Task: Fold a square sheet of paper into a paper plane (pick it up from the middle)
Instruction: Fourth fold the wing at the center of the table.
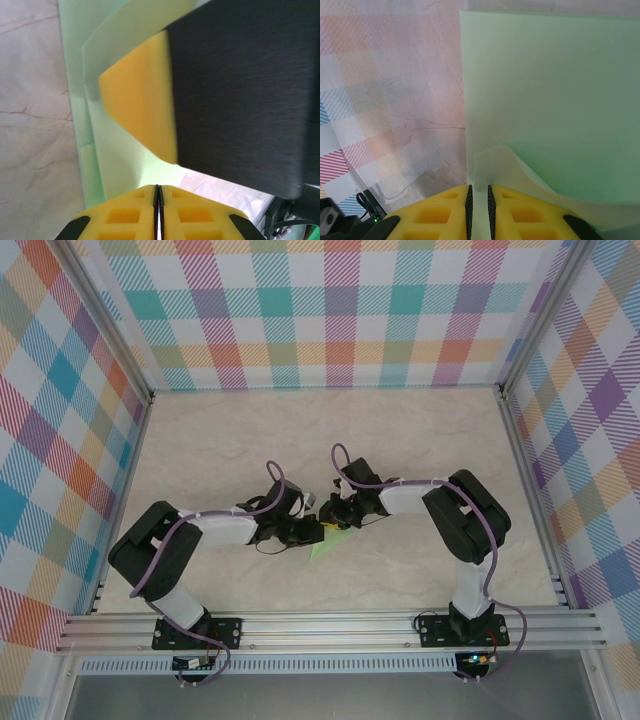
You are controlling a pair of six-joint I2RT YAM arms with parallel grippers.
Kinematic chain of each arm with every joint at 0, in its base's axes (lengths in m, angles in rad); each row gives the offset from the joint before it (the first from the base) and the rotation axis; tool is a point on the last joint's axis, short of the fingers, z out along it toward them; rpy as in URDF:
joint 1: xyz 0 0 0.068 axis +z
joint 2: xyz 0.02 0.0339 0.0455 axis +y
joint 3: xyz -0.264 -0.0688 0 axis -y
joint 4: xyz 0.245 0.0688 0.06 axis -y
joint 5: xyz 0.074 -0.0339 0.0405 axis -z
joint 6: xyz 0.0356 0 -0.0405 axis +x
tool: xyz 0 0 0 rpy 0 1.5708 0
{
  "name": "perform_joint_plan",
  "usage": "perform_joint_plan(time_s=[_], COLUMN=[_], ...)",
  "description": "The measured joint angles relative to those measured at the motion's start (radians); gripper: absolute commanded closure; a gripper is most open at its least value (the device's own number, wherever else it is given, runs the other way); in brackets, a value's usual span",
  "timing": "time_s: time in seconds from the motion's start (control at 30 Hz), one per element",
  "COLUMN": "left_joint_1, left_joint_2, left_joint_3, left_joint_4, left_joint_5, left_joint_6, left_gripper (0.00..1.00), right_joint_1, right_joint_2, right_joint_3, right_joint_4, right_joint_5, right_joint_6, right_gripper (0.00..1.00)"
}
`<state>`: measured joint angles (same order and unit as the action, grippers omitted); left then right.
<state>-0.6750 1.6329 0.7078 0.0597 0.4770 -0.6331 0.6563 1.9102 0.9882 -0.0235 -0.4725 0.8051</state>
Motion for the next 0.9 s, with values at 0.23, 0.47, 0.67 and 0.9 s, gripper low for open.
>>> perform_joint_plan(time_s=[0.23, 0.47, 0.67, 0.9], left_joint_1=[-0.003, -0.004, -0.005, -0.005], left_joint_2=[0.044, 0.024, 0.019, 0.019], left_joint_3=[-0.021, -0.087, -0.102, -0.101], left_joint_4=[0.048, 0.151, 0.18, 0.18], left_joint_5=[-0.018, -0.026, -0.03, -0.03], left_joint_6=[-0.011, -0.032, -0.033, -0.033], left_gripper=[0.94, 0.96, 0.96, 0.97], right_joint_1=[0.0, -0.019, -0.063, -0.016], right_joint_2=[0.0, -0.026, -0.133, -0.124], right_joint_3=[0.002, 0.02, 0.004, -0.039], right_joint_4=[0.0, -0.073, -0.081, -0.04], right_joint_5=[-0.002, 0.03, 0.049, 0.021], right_joint_6=[0.002, -0.006, -0.013, -0.009], right_gripper=[0.8, 0.81, 0.94, 0.95])
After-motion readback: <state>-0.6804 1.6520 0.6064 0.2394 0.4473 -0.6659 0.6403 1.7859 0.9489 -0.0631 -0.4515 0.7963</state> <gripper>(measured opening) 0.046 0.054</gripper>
